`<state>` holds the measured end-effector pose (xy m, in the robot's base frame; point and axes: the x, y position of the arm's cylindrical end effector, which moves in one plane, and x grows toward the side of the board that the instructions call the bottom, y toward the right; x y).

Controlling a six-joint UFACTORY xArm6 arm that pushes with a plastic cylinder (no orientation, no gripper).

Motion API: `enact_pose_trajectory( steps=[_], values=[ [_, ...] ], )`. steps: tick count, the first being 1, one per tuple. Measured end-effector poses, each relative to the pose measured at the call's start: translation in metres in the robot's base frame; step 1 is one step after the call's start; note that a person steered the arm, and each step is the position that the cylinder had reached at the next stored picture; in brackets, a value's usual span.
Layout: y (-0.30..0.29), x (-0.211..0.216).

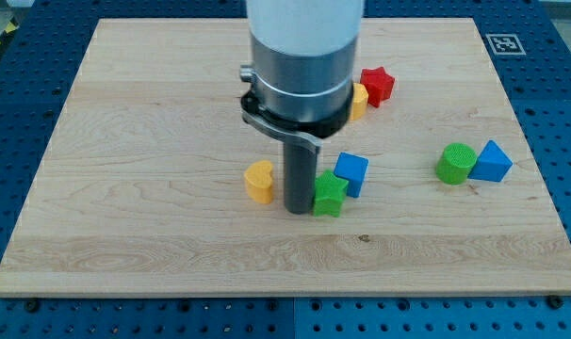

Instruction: Push the green star into the green circle

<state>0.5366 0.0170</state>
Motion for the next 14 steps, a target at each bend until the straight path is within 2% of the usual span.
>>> enact_pose_trajectory(
  steps=[4, 5, 7, 11, 12, 14],
  values=[
    [0.118, 0.012],
    [0.115, 0.011],
    [0.038, 0.011],
    [0.083, -0.020],
    [0.090, -0.003],
    [0.095, -0.028]
  ],
)
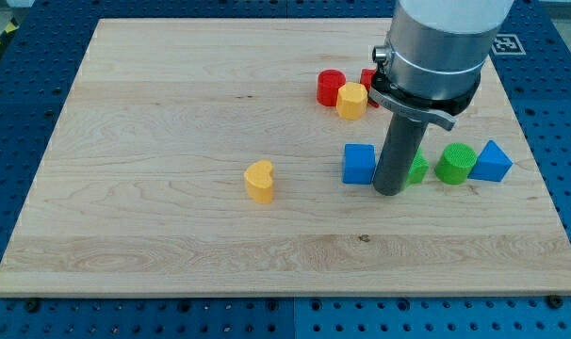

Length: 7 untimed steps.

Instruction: Push the green star into the green circle

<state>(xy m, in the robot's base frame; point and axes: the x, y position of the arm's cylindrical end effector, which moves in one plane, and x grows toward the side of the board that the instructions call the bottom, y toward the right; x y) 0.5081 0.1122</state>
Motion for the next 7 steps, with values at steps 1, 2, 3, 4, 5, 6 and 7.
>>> enact_pose_trajectory(
  steps=[1, 2, 3, 4, 5, 6, 7],
  values=[
    [-0.006, -0.006],
    [-0.008, -0.009],
    [-0.013, -0.014],
    [-0.003, -0.019],
    [0.008, -0.019],
    [0.022, -0.019],
    [0.024, -0.019]
  ],
)
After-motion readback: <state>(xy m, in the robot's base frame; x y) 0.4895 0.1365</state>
